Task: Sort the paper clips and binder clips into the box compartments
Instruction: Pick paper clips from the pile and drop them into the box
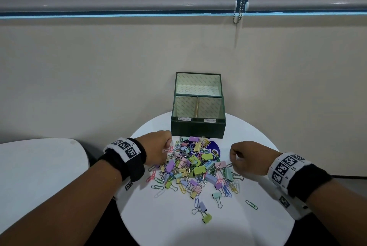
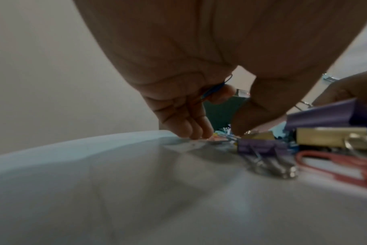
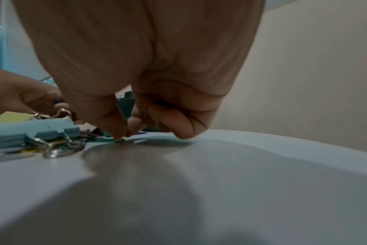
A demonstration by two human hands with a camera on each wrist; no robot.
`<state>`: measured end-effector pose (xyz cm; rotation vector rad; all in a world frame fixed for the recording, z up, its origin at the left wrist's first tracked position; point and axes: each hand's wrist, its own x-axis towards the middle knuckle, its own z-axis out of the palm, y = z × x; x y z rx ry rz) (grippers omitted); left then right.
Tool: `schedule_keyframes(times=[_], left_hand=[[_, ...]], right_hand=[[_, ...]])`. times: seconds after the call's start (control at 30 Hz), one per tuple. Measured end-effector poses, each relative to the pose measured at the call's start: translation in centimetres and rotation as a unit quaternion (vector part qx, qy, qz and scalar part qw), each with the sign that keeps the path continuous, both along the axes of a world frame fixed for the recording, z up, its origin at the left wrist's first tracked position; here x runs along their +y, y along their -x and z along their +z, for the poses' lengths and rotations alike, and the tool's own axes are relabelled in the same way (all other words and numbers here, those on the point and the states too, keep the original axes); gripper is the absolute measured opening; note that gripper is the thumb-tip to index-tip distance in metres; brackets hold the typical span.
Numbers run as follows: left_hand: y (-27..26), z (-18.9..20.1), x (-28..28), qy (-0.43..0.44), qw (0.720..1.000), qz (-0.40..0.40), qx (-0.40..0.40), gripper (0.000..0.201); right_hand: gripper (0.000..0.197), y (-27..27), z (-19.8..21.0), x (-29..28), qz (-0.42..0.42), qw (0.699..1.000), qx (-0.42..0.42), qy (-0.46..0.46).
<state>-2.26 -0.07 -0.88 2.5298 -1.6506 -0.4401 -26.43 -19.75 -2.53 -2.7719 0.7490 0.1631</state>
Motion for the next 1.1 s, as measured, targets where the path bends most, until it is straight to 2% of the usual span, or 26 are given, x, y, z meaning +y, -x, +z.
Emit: schedule_keyframes(times=[0.1, 0.2, 0.37, 0.43, 0.5, 0.6, 0.67, 0.7, 0.77, 0.83, 0.9, 0.97, 1.03, 1.1], left_hand=[[-0.3, -0.2, -0.2, 0.008, 0.999, -0.011, -0.036, 0.022], [-0.6, -0.5, -0.1, 0.010, 0.999, -0.015, -0.045, 0.022], [-0.8, -0.6, 0.1, 0.056, 0.997, -0.020, -0.039, 0.027], [-0.8, -0.4, 0.2, 0.084, 0.996, -0.020, -0.032, 0.028], [-0.8, -0.4, 0.2, 0.103, 0.994, -0.024, -0.033, 0.030], [-0.7, -0.3, 0.0, 0.123, 0.992, -0.024, -0.018, 0.028], [-0.7, -0.2, -0.1, 0.128, 0.992, -0.020, -0.002, 0.027], [-0.7, -0.1, -0.1, 0.129, 0.991, -0.018, 0.003, 0.027], [-0.7, -0.1, -0.1, 0.130, 0.991, -0.017, 0.006, 0.027], [-0.9, 0.0, -0.1, 0.126, 0.992, -0.021, 0.006, 0.028], [-1.1, 0.3, -0.1, 0.112, 0.993, -0.030, 0.001, 0.032], [-1.0, 1.1, -0.2, 0.090, 0.995, -0.043, 0.002, 0.032], [-0.7, 2.5, -0.7, 0.075, 0.996, -0.048, 0.017, 0.028], [-0.3, 4.3, -1.8, 0.084, 0.995, -0.046, 0.042, 0.024]], right_hand=[[0.002, -0.3, 0.2, -0.1, 0.014, 1.000, 0.003, 0.004], [0.017, -0.7, 0.3, -0.3, 0.025, 0.999, 0.030, 0.018], [0.013, -2.0, 1.6, -0.7, 0.023, 0.996, 0.081, 0.004], [0.020, -3.0, 3.6, -1.5, 0.021, 0.999, 0.047, -0.013], [0.024, -4.5, 5.7, -2.4, 0.008, 0.998, -0.035, -0.045], [0.015, -7.3, 7.6, -3.7, -0.016, 0.989, -0.140, -0.035], [0.004, -9.0, 8.2, -4.1, -0.032, 0.986, -0.161, -0.027], [0.007, -9.5, 8.4, -4.1, -0.036, 0.986, -0.161, -0.026], [0.024, -10.1, 8.7, -4.2, -0.036, 0.987, -0.156, -0.025], [0.037, -9.5, 8.9, -3.8, -0.036, 0.983, -0.181, -0.019], [0.026, -7.7, 8.9, -2.6, -0.034, 0.976, -0.215, -0.022], [0.012, -4.8, 8.4, -1.0, -0.004, 0.986, -0.167, -0.021], [0.020, -1.6, 7.2, 0.4, 0.041, 0.998, -0.035, -0.026], [0.029, 1.5, 5.8, 1.4, 0.048, 0.994, 0.082, -0.054]])
